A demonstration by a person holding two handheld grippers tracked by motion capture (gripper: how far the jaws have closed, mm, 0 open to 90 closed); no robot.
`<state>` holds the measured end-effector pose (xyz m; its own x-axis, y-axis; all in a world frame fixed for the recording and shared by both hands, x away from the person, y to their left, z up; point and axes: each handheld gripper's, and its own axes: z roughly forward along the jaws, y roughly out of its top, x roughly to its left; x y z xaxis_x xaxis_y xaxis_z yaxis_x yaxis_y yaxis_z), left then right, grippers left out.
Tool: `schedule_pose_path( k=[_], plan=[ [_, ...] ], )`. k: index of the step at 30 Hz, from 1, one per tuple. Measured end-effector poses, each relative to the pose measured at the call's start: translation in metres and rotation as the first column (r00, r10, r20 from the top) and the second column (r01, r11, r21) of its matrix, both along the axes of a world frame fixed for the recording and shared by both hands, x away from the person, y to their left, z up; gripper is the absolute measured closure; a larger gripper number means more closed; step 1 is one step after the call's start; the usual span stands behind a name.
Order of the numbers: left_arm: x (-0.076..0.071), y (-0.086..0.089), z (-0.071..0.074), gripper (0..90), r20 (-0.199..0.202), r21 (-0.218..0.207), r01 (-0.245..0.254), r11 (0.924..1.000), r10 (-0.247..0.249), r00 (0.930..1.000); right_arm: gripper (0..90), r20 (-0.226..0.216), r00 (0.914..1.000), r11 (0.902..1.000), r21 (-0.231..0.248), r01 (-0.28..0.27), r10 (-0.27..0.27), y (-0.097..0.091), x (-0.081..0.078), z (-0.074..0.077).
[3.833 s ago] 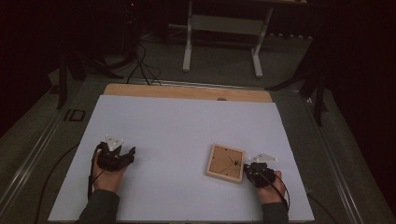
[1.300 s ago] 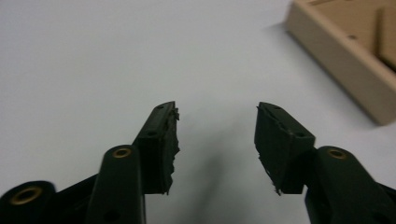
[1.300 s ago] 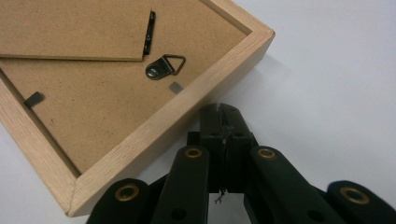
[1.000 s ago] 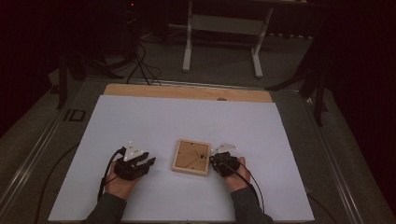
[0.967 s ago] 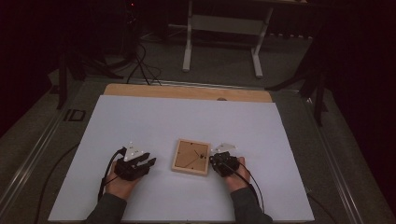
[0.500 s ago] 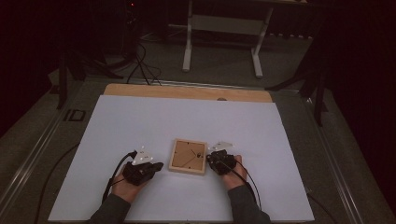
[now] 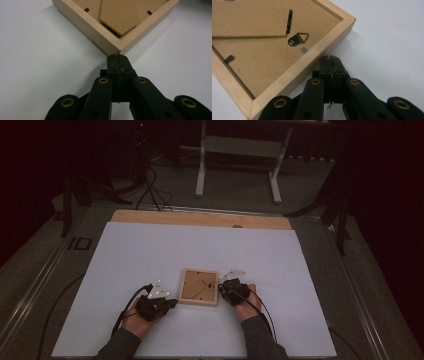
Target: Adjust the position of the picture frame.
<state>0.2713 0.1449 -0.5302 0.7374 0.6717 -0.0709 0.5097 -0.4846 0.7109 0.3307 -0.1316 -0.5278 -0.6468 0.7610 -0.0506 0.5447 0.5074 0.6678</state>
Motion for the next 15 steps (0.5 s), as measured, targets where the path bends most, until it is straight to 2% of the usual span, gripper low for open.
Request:
schedule_pose_path(
  k=[11, 15],
  plan=[
    [-0.001, 0.0, 0.0, 89.3, 0.002, 0.01, -0.006, 0.9999, 0.006, 1.0, 89.3, -0.009, 1.0, 1.0, 0.0, 0.004, -0.004, 0.005, 0.001, 0.0],
    [-0.001, -0.001, 0.0, 89.0, 0.009, 0.017, -0.015, 0.9997, 0.015, 0.9999, 88.2, -0.011, 0.9995, 0.9994, -0.02, -0.028, 0.028, 0.004, -0.011, 0.001]
  ],
)
